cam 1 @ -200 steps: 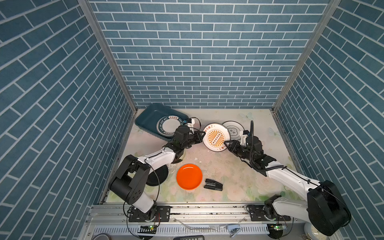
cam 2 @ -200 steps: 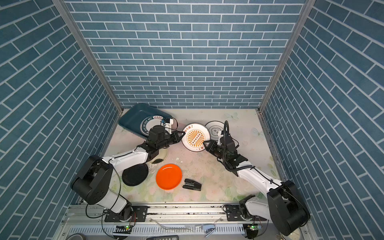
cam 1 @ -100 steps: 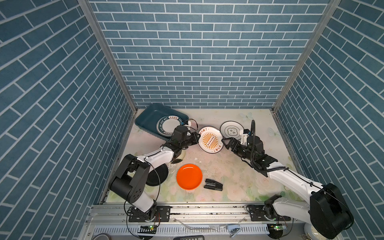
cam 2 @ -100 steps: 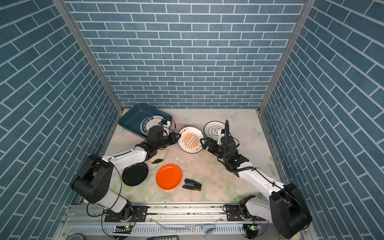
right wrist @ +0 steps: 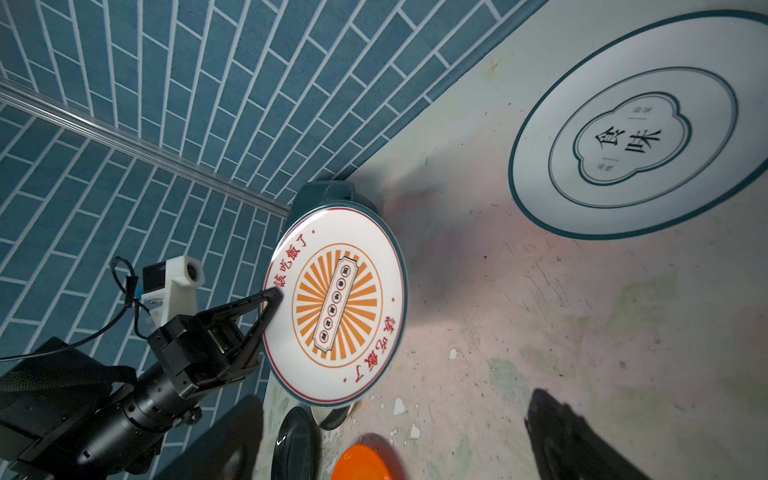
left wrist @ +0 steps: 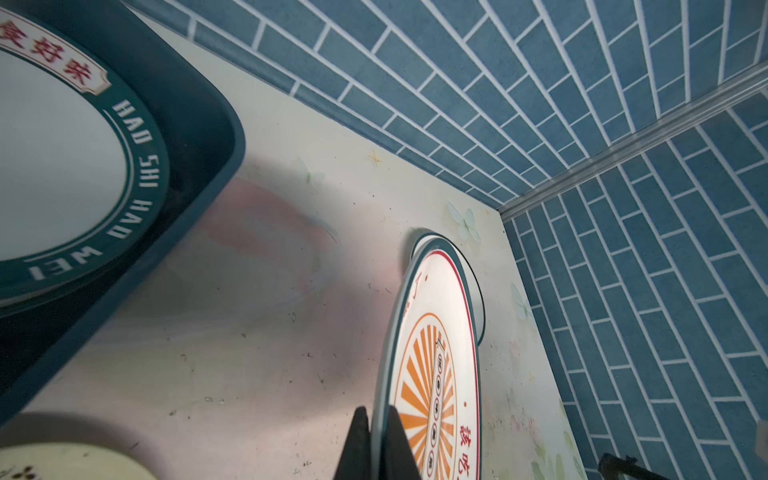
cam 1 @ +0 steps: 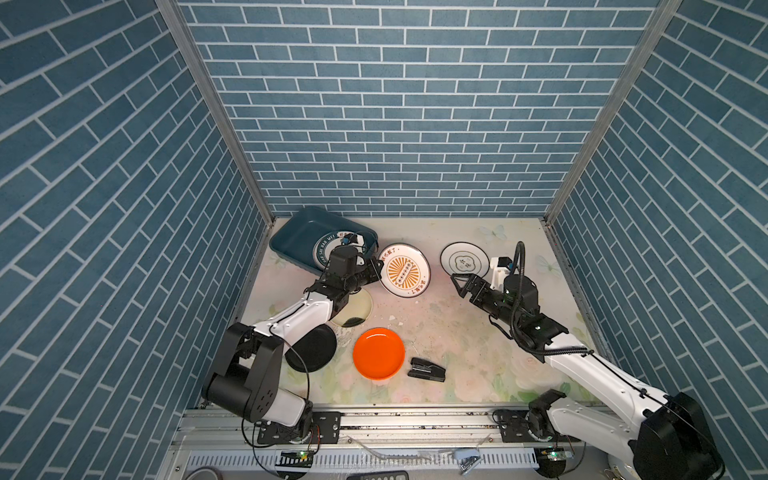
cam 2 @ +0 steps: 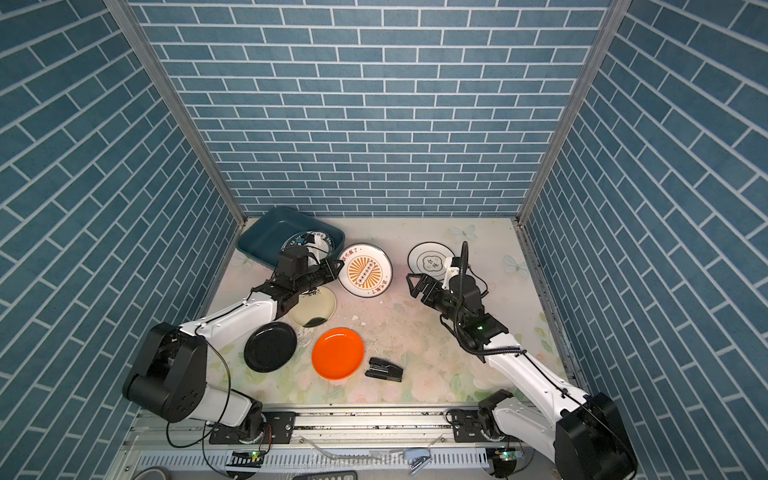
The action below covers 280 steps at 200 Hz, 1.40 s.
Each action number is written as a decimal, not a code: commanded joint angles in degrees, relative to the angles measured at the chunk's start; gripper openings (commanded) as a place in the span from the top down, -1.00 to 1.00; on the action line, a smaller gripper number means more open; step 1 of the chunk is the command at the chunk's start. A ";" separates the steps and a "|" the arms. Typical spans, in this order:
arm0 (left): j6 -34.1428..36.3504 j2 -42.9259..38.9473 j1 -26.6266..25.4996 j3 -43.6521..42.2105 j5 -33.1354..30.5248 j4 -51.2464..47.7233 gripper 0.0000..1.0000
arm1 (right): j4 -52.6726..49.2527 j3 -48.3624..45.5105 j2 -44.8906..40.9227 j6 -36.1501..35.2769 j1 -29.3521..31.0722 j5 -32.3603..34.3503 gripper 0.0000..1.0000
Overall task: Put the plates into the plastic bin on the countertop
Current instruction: 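Carry the plate to the teal bin with the left gripper while the right gripper withdraws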
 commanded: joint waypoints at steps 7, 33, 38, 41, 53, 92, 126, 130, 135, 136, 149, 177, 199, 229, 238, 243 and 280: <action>1.01 -2.40 2.84 1.20 -0.10 0.03 1.00 | -1.44 -1.24 -1.64 -1.99 -0.03 1.90 -0.98; 1.44 -2.95 4.40 0.95 -0.67 -0.51 1.00 | -1.40 -1.80 -1.71 -1.90 0.04 1.90 -0.97; 1.51 -3.19 4.63 0.81 -0.99 -0.58 1.00 | -1.40 -1.90 -1.68 -1.83 -0.01 1.86 -0.97; 1.52 -3.24 4.79 0.80 -1.13 -0.60 1.00 | -1.40 -1.98 -1.67 -1.82 0.07 1.82 -0.97; 1.60 -3.38 5.46 0.71 -1.25 -0.58 1.00 | -1.40 -2.19 -1.82 -1.82 0.00 1.88 -0.97; 1.02 -3.94 9.20 0.89 -0.60 0.20 1.00 | -1.73 -2.89 -2.33 -1.82 0.03 2.25 -0.97; 0.42 -3.93 13.77 0.72 -1.23 0.67 1.00 | -1.21 -4.26 -3.39 -1.42 -0.11 2.36 -0.97; 0.37 -3.87 14.27 0.63 -1.24 0.96 1.00 | -1.14 -4.46 -3.55 -1.31 -0.08 2.34 -0.97; 0.35 -3.70 15.11 0.54 -1.37 1.07 1.00 | -1.07 -4.64 -3.58 -1.14 -0.02 2.34 -0.97; 0.39 -3.68 15.26 0.54 -1.40 1.08 1.00 | -1.06 -4.70 -3.58 -1.13 -0.03 2.34 -0.97; 0.31 -3.31 16.85 0.45 -1.88 0.92 1.00 | -0.79 -5.02 -3.49 -0.95 -0.06 2.25 -0.97; 0.85 -1.34 19.50 0.93 -3.21 1.52 1.00 | -0.94 -4.86 -2.64 -1.12 -0.07 2.08 -0.97; 0.35 0.95 21.82 2.35 -3.10 1.95 1.00 | -0.79 -4.60 -2.08 -1.29 -0.12 1.59 -0.98; 0.25 4.74 23.75 5.37 -2.48 1.88 1.00 | -0.88 -4.75 -1.92 -1.29 -0.07 1.64 -0.97; 0.26 6.03 24.25 6.23 -2.30 1.87 1.00 | -1.13 -4.74 -2.00 -1.29 -0.09 1.80 -0.97; 0.19 6.68 24.52 6.64 -2.25 1.84 1.00 | -1.25 -4.76 -2.00 -1.37 -0.05 1.86 -0.97; -0.78 11.67 26.04 9.24 -0.98 2.67 1.00 | -2.00 -4.70 -2.26 -1.64 -0.18 2.07 -0.97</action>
